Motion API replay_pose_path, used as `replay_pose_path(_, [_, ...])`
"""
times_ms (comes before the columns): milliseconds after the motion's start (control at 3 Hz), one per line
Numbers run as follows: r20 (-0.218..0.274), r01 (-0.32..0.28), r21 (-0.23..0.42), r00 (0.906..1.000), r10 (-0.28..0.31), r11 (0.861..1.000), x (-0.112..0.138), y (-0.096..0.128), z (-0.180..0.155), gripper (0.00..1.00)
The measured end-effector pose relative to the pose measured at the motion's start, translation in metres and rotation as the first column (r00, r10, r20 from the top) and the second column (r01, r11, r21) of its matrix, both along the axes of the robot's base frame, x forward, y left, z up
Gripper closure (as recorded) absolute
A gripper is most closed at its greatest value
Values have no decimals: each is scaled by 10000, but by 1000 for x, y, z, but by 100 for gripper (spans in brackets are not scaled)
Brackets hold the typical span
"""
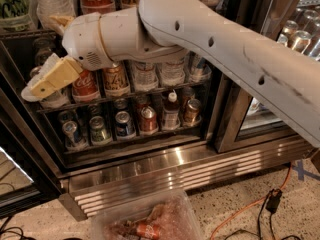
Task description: Pick green can from top shelf of fridge
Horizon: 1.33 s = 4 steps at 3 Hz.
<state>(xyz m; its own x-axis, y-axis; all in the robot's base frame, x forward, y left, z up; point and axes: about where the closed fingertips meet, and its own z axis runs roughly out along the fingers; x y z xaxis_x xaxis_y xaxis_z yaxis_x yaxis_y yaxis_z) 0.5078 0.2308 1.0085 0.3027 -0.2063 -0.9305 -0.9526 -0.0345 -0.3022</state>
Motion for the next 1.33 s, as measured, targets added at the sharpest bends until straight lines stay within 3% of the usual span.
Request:
replay_pose_path(667, [29, 163, -63, 9999, -163, 9998, 1, -4, 0, 0])
replay_pose_path(1333, [386, 154, 545, 9991, -175, 9984, 28, 22, 6, 0])
